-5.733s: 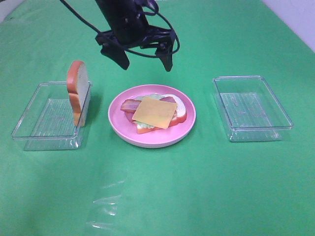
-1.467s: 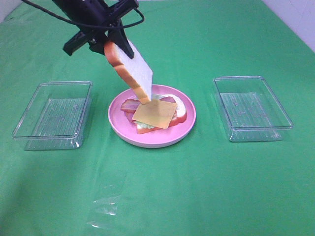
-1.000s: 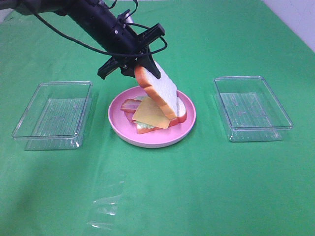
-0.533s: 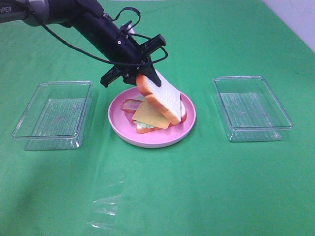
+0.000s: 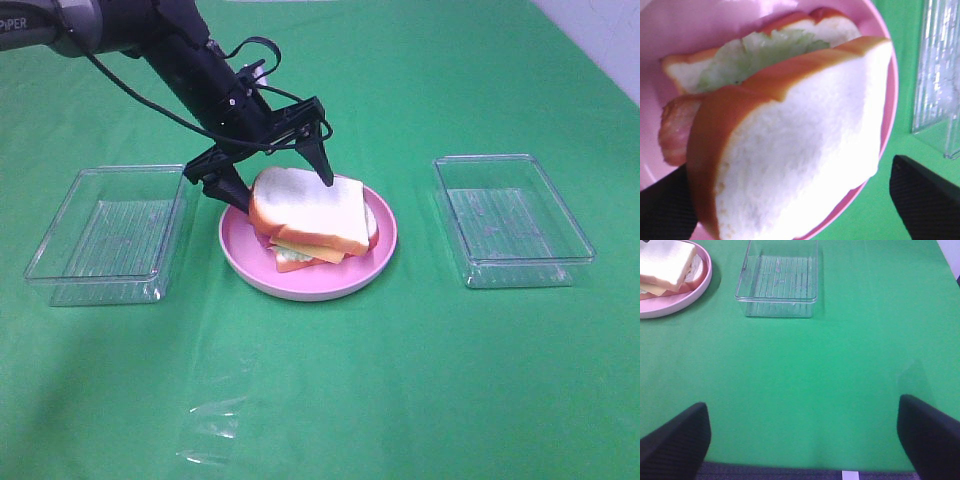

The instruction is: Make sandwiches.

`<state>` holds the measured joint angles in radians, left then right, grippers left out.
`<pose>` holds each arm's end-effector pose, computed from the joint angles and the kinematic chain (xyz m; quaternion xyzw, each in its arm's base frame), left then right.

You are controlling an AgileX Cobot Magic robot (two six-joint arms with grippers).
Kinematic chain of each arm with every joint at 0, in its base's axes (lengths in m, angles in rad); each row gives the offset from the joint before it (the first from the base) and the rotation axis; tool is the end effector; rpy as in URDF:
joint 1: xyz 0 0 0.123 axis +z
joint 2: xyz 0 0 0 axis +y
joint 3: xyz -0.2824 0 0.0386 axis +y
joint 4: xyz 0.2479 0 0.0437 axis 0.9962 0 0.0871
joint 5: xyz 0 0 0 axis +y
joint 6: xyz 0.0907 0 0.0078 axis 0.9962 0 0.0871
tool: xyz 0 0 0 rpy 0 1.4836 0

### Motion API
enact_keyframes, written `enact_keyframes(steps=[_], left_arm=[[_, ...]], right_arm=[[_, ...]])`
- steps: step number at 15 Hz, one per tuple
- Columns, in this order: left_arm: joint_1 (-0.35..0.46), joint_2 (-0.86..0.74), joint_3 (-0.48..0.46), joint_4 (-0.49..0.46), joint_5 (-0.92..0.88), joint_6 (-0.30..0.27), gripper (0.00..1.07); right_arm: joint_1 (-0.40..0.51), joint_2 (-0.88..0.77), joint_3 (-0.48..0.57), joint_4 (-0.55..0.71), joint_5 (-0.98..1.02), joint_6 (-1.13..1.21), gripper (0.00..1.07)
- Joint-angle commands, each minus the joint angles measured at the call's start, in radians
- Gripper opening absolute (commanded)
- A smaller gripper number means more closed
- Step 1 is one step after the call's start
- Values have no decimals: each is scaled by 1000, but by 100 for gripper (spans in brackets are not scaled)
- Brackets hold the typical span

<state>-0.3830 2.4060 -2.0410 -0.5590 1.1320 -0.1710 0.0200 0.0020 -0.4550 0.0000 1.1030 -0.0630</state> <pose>0.4478 -0.2276 0.1584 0.0052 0.9629 -0.2696 0.0037 -0.0016 0.0000 0.2613 -0.0363 0.8749 -0.0104 0.4828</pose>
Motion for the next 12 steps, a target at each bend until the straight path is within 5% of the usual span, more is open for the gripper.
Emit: enact_keyframes(steps=[1,3,7,10,12], left_arm=[[-3,0,-24,100,82,-27,94],[-3,-12,-142,273,189,-73,94],[-3,-108,-187,373,188,-62,94],[-3,-244,-103,529,188,-46,94],[8,-387,37,568,188,-15,94]], right_arm=[[-6,5,2,0,-7,-8,97],[-6,5,2,0,-7,-8,97],[-6,5,2,0,-7,-8,97],[-6,5,2,0,-7,-8,97],[-6,5,2,0,-7,-8,97]])
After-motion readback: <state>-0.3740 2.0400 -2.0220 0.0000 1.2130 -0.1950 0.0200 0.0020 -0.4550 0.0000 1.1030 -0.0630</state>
